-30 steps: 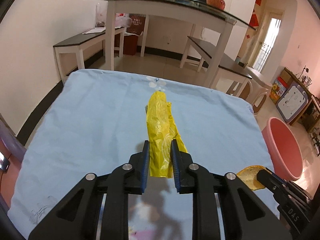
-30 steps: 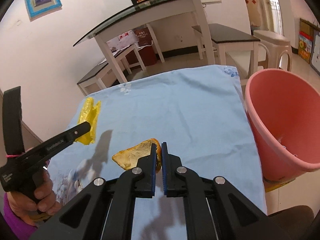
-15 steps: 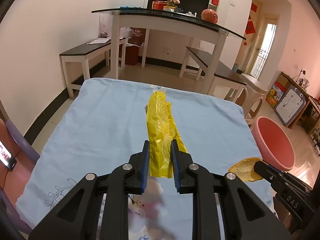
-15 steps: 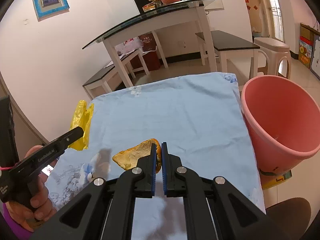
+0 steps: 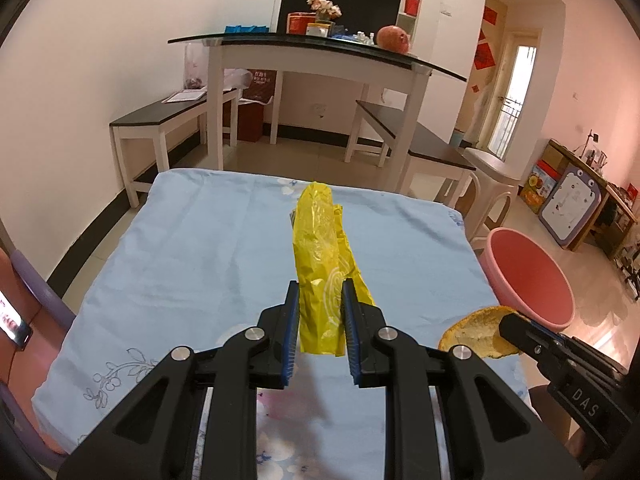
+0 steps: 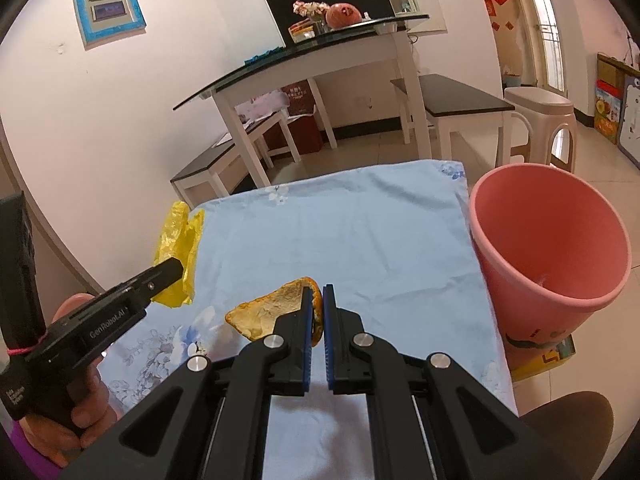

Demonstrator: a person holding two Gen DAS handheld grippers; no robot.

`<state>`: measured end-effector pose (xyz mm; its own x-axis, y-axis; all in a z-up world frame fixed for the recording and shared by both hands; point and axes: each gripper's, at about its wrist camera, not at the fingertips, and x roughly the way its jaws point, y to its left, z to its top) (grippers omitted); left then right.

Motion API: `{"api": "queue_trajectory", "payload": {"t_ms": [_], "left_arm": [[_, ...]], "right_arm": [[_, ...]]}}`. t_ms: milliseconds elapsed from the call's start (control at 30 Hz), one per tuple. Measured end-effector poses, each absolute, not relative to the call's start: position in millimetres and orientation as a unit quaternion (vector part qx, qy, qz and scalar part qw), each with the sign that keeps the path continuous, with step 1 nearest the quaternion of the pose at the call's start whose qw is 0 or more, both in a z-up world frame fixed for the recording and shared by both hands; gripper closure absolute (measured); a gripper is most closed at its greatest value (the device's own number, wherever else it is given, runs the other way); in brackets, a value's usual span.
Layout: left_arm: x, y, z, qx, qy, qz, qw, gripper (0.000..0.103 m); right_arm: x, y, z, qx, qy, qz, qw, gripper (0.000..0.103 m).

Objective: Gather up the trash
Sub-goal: 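Carry the yellow bag with the left tool while the right tool carries the peel to the bucket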

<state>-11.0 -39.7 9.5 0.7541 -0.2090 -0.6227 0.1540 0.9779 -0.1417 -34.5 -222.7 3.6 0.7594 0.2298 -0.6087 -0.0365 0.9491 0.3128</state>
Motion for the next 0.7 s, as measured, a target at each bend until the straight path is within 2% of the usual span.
{"api": "queue_trajectory", "payload": {"t_ms": [700], "left_arm": [[-17,-84,7,-0.013,0.334,-0.135,0.933,0.083]], "right_arm": [[-59,-260,21,0.155,0.296,0.023,0.942,0.098]]}}
